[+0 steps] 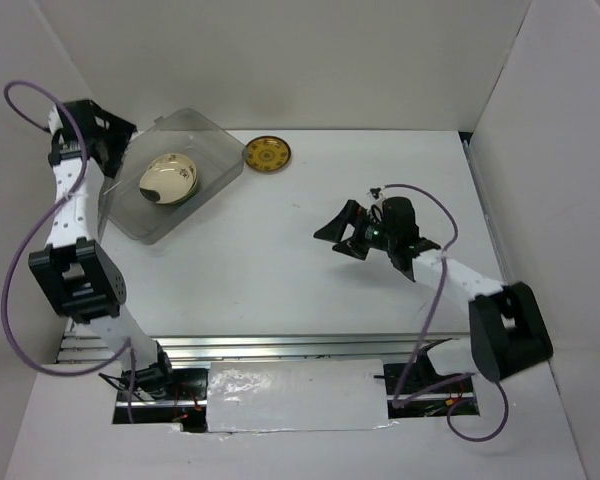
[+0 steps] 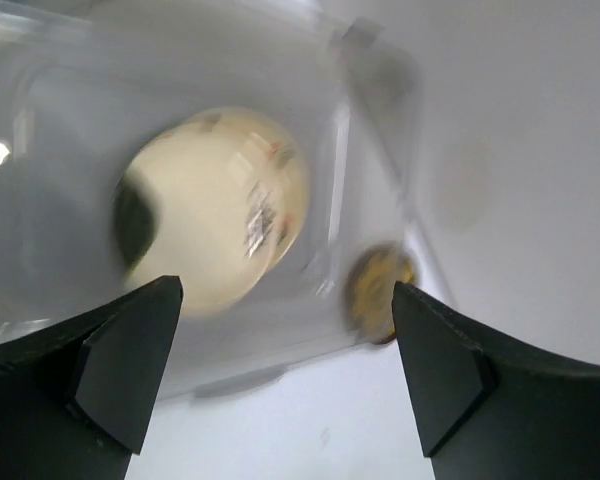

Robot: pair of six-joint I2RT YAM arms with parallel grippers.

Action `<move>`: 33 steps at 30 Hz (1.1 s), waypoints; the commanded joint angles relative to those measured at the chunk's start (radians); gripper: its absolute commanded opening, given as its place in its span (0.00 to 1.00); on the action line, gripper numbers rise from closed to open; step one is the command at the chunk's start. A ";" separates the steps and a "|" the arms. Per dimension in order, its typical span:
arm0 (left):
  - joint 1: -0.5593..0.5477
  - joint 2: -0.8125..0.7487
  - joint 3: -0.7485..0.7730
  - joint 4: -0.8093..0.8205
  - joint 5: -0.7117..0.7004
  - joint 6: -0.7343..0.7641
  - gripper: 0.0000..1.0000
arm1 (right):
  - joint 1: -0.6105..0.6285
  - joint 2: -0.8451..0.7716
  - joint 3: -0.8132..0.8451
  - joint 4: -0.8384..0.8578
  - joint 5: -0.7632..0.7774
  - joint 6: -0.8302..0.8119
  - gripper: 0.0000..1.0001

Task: Place the plates into the plastic bin on the countertop

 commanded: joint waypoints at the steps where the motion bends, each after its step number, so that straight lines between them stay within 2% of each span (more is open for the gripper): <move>1: -0.066 -0.293 -0.347 0.041 0.062 0.061 0.99 | -0.007 0.219 0.172 0.136 0.071 0.062 1.00; 3: -0.129 -0.414 -0.517 0.103 0.068 0.081 0.99 | -0.029 0.417 0.307 0.211 0.027 0.122 1.00; 5: -0.163 -0.534 -0.560 0.079 0.095 0.124 0.99 | -0.038 0.595 0.457 0.278 0.024 0.208 1.00; 7: -0.218 -0.627 -0.622 0.062 0.159 0.182 0.99 | -0.047 0.709 0.582 0.261 0.036 0.243 1.00; 9: -0.279 -0.690 -0.677 0.056 0.180 0.199 0.99 | -0.043 0.861 0.775 0.169 0.083 0.267 1.00; 10: -0.310 -0.763 -0.698 0.041 0.180 0.218 0.99 | -0.035 0.905 0.855 0.068 0.122 0.271 1.00; 11: -0.329 -0.802 -0.711 0.029 0.168 0.218 0.99 | -0.030 1.000 1.006 0.020 0.142 0.274 1.00; 12: -0.359 -0.868 -0.742 0.018 0.158 0.224 0.99 | -0.024 1.051 1.080 -0.021 0.159 0.279 1.00; 13: -0.370 -0.897 -0.756 0.009 0.152 0.236 0.99 | -0.020 1.095 1.157 -0.058 0.169 0.286 1.00; 14: -0.378 -0.925 -0.765 -0.022 0.135 0.242 0.99 | -0.015 1.187 1.316 -0.142 0.177 0.305 0.99; 16: -0.389 -0.982 -0.774 -0.066 0.106 0.248 0.99 | -0.010 1.278 1.474 -0.232 0.192 0.323 0.98; 17: -0.390 -0.997 -0.781 -0.073 0.106 0.255 0.99 | -0.006 1.362 1.632 -0.320 0.223 0.340 0.96; 19: -0.395 -1.020 -0.782 -0.091 0.092 0.258 0.99 | -0.001 1.428 1.754 -0.387 0.251 0.381 0.93; 24: -0.396 -0.987 -0.817 -0.065 0.060 0.281 0.99 | 0.014 1.476 1.782 -0.336 0.310 0.438 0.88; 30: -0.399 -0.886 -0.830 -0.007 0.120 0.281 0.99 | 0.034 1.528 1.848 -0.361 0.352 0.438 0.83; 32: -0.409 -0.869 -0.843 0.028 0.128 0.281 0.99 | 0.039 1.475 1.758 -0.344 0.369 0.426 0.83; 33: -0.415 -0.862 -0.859 0.066 0.138 0.273 0.99 | 0.052 1.423 1.677 -0.317 0.440 0.415 0.84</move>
